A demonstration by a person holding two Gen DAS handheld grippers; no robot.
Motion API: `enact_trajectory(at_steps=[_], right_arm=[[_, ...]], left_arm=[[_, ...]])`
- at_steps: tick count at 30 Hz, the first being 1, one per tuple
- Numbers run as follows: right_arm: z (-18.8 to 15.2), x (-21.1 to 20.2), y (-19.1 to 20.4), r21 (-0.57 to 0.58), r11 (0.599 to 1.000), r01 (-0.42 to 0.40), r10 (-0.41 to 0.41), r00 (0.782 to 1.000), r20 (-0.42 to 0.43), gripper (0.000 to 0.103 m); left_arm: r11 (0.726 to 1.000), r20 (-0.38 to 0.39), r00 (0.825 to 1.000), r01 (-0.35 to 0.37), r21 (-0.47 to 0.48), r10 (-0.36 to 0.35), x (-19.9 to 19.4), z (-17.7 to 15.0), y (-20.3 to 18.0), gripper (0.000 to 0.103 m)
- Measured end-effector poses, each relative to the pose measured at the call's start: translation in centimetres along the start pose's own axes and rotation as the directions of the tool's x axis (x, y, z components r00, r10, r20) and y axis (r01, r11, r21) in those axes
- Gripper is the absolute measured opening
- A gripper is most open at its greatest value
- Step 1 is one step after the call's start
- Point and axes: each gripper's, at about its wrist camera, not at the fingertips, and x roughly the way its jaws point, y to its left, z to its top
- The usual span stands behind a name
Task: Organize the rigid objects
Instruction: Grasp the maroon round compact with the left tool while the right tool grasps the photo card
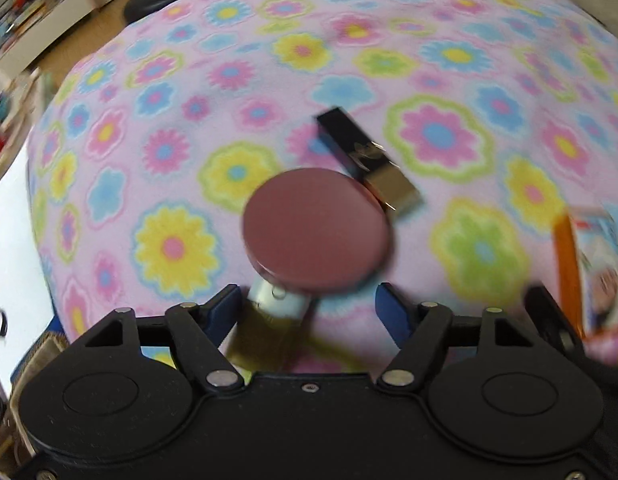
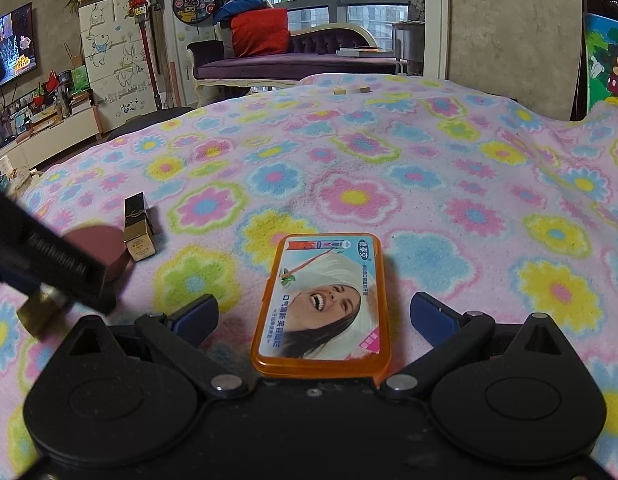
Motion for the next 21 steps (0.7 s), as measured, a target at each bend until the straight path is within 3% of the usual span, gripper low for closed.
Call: enact_trajectory(at_steps=[4,8,10,14,21], right_arm=[[0.1,-0.1,-0.1,0.007,1.0,0.001,-0.001,1.0,0.0,0.103],[0.0,-0.1,-0.1,0.005,1.0,0.001,-0.001,1.0,0.0,0.103],[0.0,-0.1,-0.1,0.006,1.0,0.0,0.0,1.0,0.0,0.103],[0.0,-0.2,-0.2,0.004,1.0,0.001,-0.001,1.0,0.0,0.103],[0.0,-0.2,-0.2,0.004,1.0,0.0,0.0,1.0,0.001,0.103]], left_arm=[[0.992,-0.008,0.998,0.065,0.108,-0.064,-1.3,-2.0,-1.5,0.057],[0.98,-0.028,0.99,0.14,0.143,-0.137,-2.3,-3.1,-1.7,0.059],[0.983,0.004,0.993,0.115,0.142,-0.117,-2.8,-2.8,-1.2,0.059],[0.991,0.057,0.998,0.034,0.128,-0.041,-3.1,-0.6,0.0,0.07],[0.995,0.054,0.998,-0.017,0.094,0.012,-1.0,3.1,0.0,0.076]])
